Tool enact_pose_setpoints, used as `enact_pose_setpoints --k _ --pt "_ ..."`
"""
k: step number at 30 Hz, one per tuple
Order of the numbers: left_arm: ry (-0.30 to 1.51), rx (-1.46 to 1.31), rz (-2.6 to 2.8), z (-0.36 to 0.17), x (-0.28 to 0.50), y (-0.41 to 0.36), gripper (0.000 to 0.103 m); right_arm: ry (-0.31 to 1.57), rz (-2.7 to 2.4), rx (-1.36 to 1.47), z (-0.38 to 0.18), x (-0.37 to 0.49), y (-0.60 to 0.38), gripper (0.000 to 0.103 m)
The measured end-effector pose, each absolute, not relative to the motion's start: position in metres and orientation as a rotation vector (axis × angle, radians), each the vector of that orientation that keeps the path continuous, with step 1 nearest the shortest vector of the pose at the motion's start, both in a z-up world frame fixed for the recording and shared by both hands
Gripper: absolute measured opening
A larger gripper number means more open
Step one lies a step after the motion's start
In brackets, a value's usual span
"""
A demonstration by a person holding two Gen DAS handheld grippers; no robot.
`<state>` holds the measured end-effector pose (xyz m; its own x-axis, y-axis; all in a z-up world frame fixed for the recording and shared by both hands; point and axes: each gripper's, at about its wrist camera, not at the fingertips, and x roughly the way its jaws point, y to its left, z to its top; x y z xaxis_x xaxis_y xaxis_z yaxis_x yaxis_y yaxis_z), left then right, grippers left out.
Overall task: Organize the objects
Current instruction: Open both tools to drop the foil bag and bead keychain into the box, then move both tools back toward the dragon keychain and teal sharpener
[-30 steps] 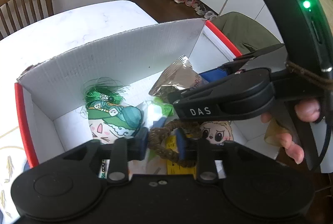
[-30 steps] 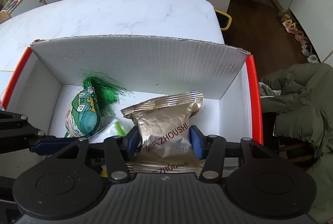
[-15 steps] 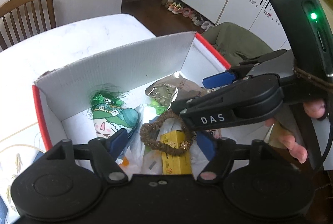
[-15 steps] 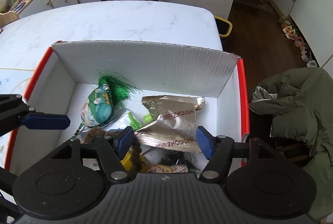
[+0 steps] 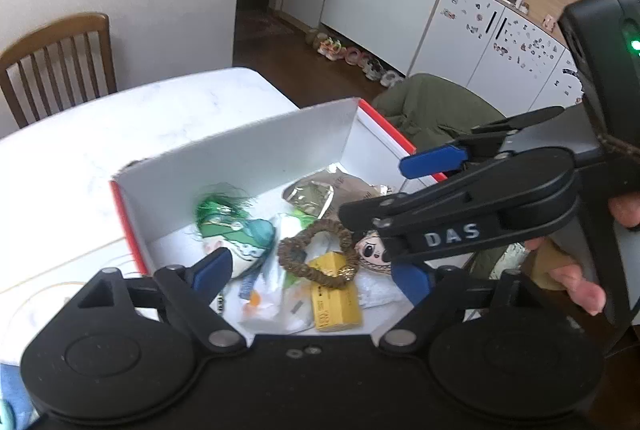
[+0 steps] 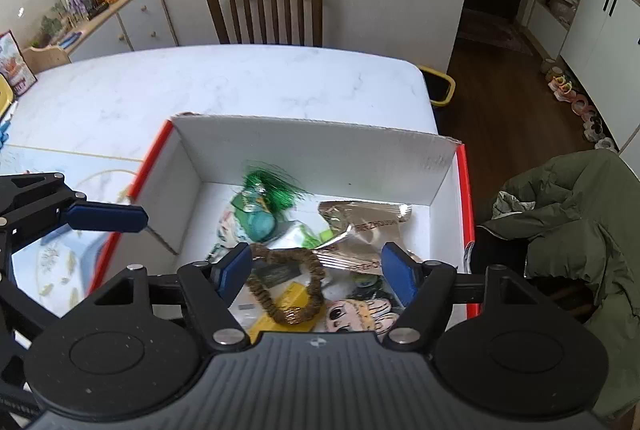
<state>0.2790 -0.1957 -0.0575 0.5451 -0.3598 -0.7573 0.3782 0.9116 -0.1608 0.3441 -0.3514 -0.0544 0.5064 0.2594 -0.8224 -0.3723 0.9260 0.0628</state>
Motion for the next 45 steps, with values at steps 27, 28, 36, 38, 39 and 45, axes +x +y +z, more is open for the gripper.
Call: enact_pose_setpoints --k 27,28,36,38,39,45 --pt "0.768 -0.043 -0.279 -0.012 0.216 -0.054 0.103 0.859 0.467 -0.081 -0.003 0.270 -0.252 0.081" --pt "0.765 -0.047 -0.264 -0.012 0.214 -0.046 0.103 0.858 0.471 -0.080 -0.003 0.268 -0.246 0.082" --pt "0.712 -0.076 -0.144 -0.016 0.196 0.024 0.103 0.867 0.486 -0.098 -0.007 0.253 -0.192 0.083" --pt "0.711 -0.084 -0.116 -0.018 0.194 0.042 0.103 0.871 0.491 -0.101 -0.009 0.251 -0.178 0.083" --pt "0.714 -0.093 -0.106 -0.019 0.193 0.052 0.103 0.872 0.492 -0.102 -0.010 0.250 -0.172 0.083" --pt "0.725 -0.111 -0.051 -0.026 0.188 0.103 0.103 0.851 0.513 -0.100 -0.015 0.242 -0.132 0.083"
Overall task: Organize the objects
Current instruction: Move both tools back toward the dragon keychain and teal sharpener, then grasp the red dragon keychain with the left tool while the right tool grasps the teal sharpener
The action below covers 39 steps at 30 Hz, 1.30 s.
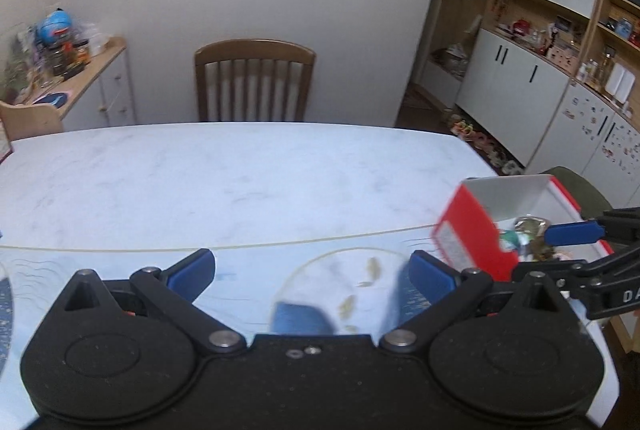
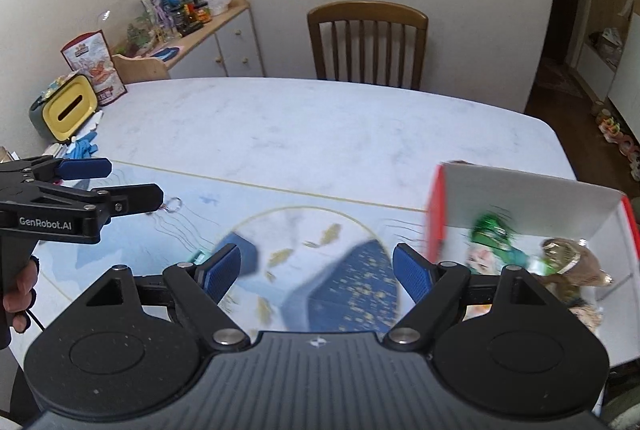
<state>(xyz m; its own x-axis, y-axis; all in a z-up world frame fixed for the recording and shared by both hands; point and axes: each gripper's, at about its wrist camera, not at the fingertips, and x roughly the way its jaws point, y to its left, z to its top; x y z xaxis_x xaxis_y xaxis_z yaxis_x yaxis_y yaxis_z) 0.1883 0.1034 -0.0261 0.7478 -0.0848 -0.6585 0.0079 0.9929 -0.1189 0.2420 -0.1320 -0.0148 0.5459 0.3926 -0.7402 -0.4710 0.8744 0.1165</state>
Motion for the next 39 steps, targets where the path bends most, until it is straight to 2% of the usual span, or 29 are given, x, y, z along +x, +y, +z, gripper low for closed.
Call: enact_pose_setpoints --k 16,28,36,39 --pt "0.785 -0.111 0.028 -0.087 0.197 0.192 0.103 0.965 0.554 -0.187 -0.072 0.234 -0.022 0.083" --pt "0.844 -0.140 0.071 -0.139 0.215 0.241 0.102 1.053 0.528 -0.156 -0.122 0.248 0.024 0.083" --pt "0.870 -0.131 0.092 -0.160 0.223 0.260 0.092 1.077 0.517 -0.182 -0.138 0.254 0.045 0.083" --pt "0.877 -0.124 0.090 -0.165 0.225 0.264 0.087 1.088 0.516 -0.200 -0.144 0.257 0.051 0.075"
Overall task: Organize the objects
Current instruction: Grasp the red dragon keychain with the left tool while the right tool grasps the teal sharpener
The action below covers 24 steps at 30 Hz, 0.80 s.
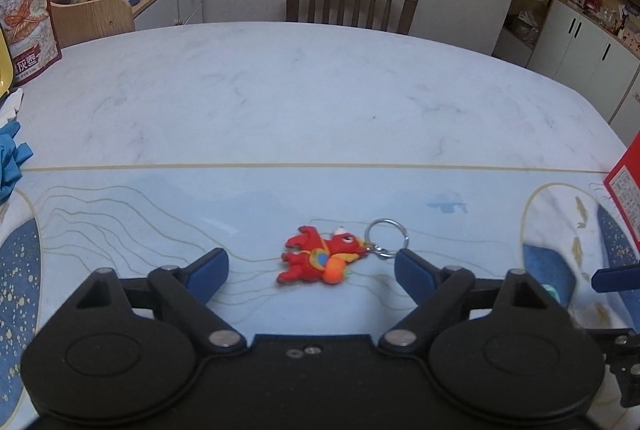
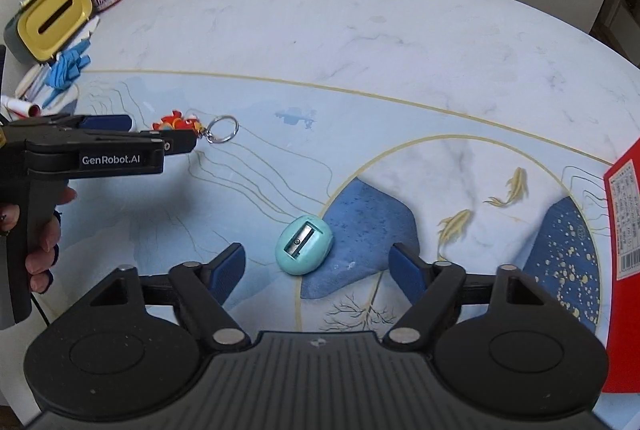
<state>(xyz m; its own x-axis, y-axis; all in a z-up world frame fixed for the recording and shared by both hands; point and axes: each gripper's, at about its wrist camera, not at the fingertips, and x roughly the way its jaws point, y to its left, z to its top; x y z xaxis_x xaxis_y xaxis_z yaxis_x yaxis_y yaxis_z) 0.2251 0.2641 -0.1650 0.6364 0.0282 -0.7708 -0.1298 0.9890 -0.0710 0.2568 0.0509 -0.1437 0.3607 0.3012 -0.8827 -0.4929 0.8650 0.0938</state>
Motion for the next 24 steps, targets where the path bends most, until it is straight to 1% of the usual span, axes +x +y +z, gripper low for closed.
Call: enact_pose_setpoints --k 1,5,7,9,15,18,20,21,23,24 --pt "0.877 -0.119 0.090 -0.166 0.225 0.264 0.085 1.093 0.516 -0.205 -0.146 0.257 0.053 0.072" --pt "0.859 -0.096 0.092 -0.168 0.225 0.264 0.081 1.106 0.513 -0.206 -0.150 0.259 0.056 0.069" --pt "0.856 -0.088 0.090 -0.169 0.226 0.263 0.078 1.113 0.510 -0.209 -0.153 0.260 0.058 0.063" --pt "0.861 -0.085 0.091 -0.171 0.227 0.262 0.075 1.118 0.509 -0.211 -0.154 0.261 0.059 0.062" --pt "0.847 -0.058 0.096 -0.172 0.227 0.260 0.067 1.128 0.515 -0.223 -0.158 0.261 0.064 0.050" --pt "0.840 -0.045 0.094 -0.172 0.226 0.259 0.059 1.128 0.519 -0.234 -0.158 0.260 0.066 0.044" --pt "0.838 -0.039 0.086 -0.172 0.226 0.257 0.052 1.127 0.522 -0.242 -0.158 0.259 0.068 0.043" --pt "0.837 -0.035 0.082 -0.172 0.226 0.256 0.049 1.127 0.524 -0.243 -0.159 0.259 0.068 0.043" --pt "0.836 -0.029 0.071 -0.172 0.226 0.254 0.041 1.128 0.521 -0.247 -0.160 0.258 0.068 0.039" --pt "0.836 -0.027 0.067 -0.171 0.226 0.253 0.040 1.127 0.520 -0.250 -0.160 0.258 0.069 0.038"
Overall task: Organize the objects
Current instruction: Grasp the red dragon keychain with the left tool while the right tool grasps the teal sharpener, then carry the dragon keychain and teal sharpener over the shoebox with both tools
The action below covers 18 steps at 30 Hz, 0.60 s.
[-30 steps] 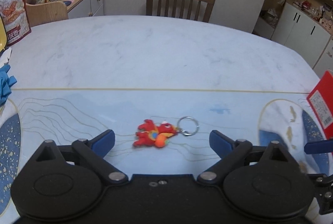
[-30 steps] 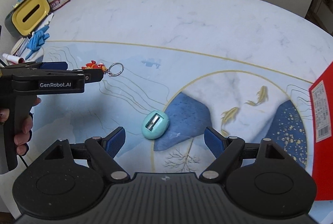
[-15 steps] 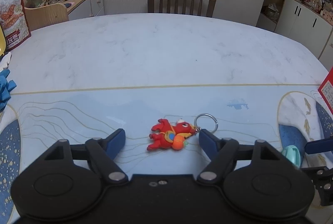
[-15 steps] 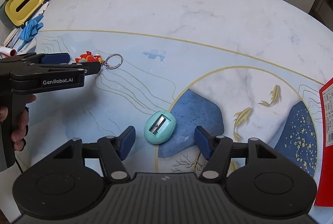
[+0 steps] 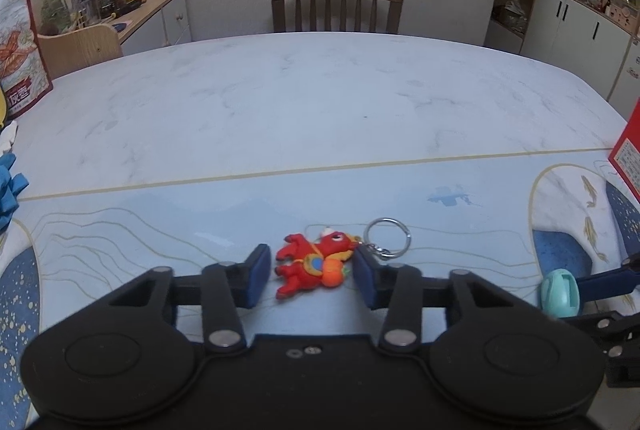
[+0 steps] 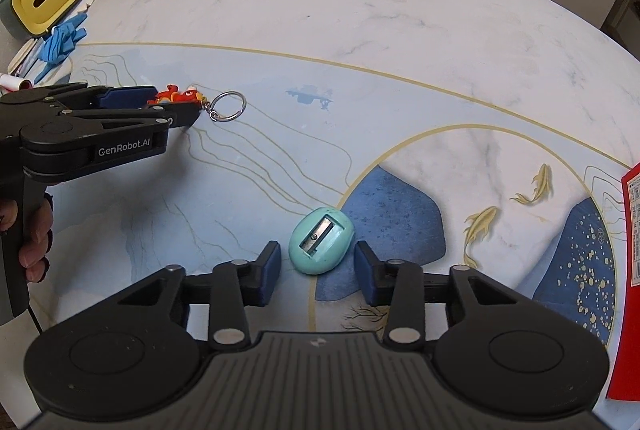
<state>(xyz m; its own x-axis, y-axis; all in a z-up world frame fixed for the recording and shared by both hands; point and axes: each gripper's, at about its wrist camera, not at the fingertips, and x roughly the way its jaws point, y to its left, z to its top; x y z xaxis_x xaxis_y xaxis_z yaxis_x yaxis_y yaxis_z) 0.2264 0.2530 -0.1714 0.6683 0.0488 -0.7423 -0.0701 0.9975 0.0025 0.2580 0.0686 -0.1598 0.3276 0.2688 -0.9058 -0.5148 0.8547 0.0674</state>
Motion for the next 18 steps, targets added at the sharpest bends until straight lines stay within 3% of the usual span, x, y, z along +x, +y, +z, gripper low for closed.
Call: enact_pose_setpoints --k 6,18 --pt "0.848 -0.030 0.072 -0.170 0.226 0.253 0.039 1.122 0.515 -0.241 -0.160 0.257 0.066 0.032" --pt "0.853 -0.095 0.046 -0.152 0.209 0.241 0.038 1.081 0.532 -0.157 -0.139 0.247 0.044 0.031"
